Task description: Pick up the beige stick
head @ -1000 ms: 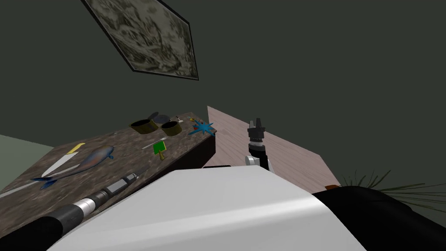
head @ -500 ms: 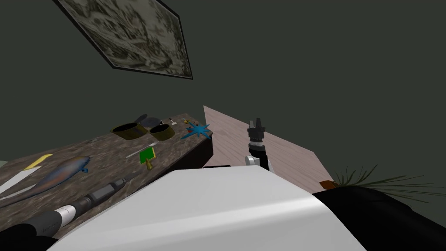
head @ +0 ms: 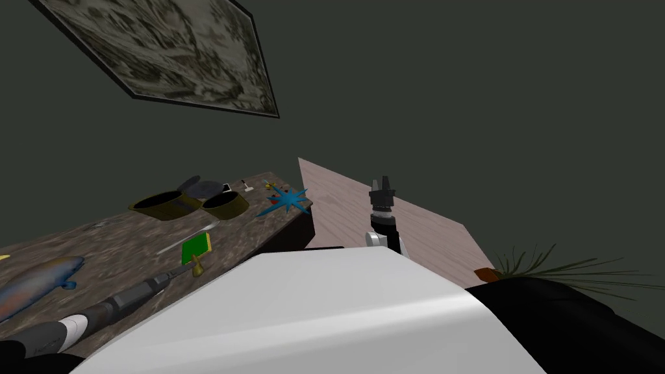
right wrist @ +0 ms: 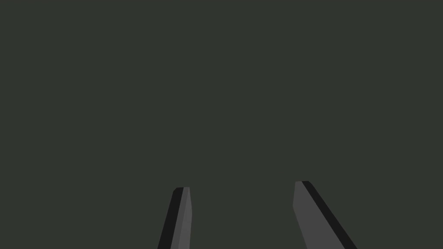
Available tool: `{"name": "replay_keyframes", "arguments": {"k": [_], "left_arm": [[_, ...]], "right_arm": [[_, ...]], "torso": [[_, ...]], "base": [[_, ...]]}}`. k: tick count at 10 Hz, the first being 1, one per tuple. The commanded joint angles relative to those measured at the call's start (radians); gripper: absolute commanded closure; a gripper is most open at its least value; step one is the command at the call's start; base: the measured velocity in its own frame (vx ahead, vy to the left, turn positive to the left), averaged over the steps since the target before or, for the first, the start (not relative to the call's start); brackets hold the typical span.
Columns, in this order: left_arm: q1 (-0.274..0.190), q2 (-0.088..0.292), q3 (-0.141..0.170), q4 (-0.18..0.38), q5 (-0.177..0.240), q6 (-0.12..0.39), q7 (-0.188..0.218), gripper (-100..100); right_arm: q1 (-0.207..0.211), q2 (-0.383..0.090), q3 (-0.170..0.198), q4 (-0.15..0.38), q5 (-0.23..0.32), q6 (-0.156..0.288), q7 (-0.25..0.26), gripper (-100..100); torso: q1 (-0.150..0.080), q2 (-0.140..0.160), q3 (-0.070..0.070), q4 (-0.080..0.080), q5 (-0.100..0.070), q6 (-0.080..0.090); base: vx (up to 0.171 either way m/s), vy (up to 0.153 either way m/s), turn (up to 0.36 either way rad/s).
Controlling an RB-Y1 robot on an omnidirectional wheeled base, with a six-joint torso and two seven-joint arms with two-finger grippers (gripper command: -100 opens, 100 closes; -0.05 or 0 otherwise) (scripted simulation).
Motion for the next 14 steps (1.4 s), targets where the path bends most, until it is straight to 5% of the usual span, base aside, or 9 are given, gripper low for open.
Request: {"name": "replay_keyframes", "arguments": {"k": [1, 3, 4, 5, 7, 8, 9, 13, 14], "left_arm": [[0.008, 0.032, -0.009, 0.025, 0.017, 0.012, 0.033, -100], [0.013, 0.035, -0.008, 0.024, 0.021, 0.015, 0.037, -100], [0.014, 0.037, -0.008, 0.025, 0.023, 0.017, 0.041, 0], [-0.015, 0.007, -0.038, 0.039, 0.014, 0.018, 0.027, -100], [-0.050, -0.029, -0.075, 0.058, 0.004, 0.020, 0.010, -100], [-0.050, -0.016, -0.072, 0.060, 0.007, 0.017, 0.018, -100], [-0.053, -0.018, -0.075, 0.061, 0.006, 0.018, 0.015, 100], [-0.053, -0.017, -0.075, 0.061, 0.007, 0.018, 0.016, 100], [-0.053, -0.017, -0.075, 0.061, 0.007, 0.018, 0.016, 0]], "right_arm": [[0.000, 0.000, 0.000, 0.000, 0.000, 0.000, 0.000, 0], [0.000, 0.000, 0.000, 0.000, 0.000, 0.000, 0.000, 0], [0.000, 0.000, 0.000, 0.000, 0.000, 0.000, 0.000, 0], [0.000, 0.000, 0.000, 0.000, 0.000, 0.000, 0.000, 0], [0.000, 0.000, 0.000, 0.000, 0.000, 0.000, 0.000, 0], [0.000, 0.000, 0.000, 0.000, 0.000, 0.000, 0.000, 0], [0.000, 0.000, 0.000, 0.000, 0.000, 0.000, 0.000, 0], [0.000, 0.000, 0.000, 0.000, 0.000, 0.000, 0.000, 0], [0.000, 0.000, 0.000, 0.000, 0.000, 0.000, 0.000, 0]], "torso": [[0.000, 0.000, 0.000, 0.000, 0.000, 0.000], [0.000, 0.001, 0.000, 0.000, 0.000, 0.000], [0.001, 0.005, 0.003, 0.001, 0.000, 0.000], [0.002, 0.008, 0.005, 0.002, 0.000, 0.000], [0.005, 0.008, 0.004, 0.002, 0.001, 0.000], [0.005, 0.007, 0.004, 0.002, 0.001, 0.000], [0.004, 0.009, 0.005, 0.002, 0.001, -0.001], [0.003, 0.010, 0.006, 0.002, 0.001, 0.000], [0.003, 0.010, 0.006, 0.002, 0.001, 0.000]], "base": [[0.141, -0.053, -0.030], [0.087, -0.032, -0.009], [0.011, -0.004, 0.000], [0.032, 0.013, -0.088], [0.045, 0.028, -0.076], [0.019, 0.016, -0.018], [0.000, 0.000, 0.000], [0.000, 0.000, 0.000], [0.000, 0.000, 0.000]]}}
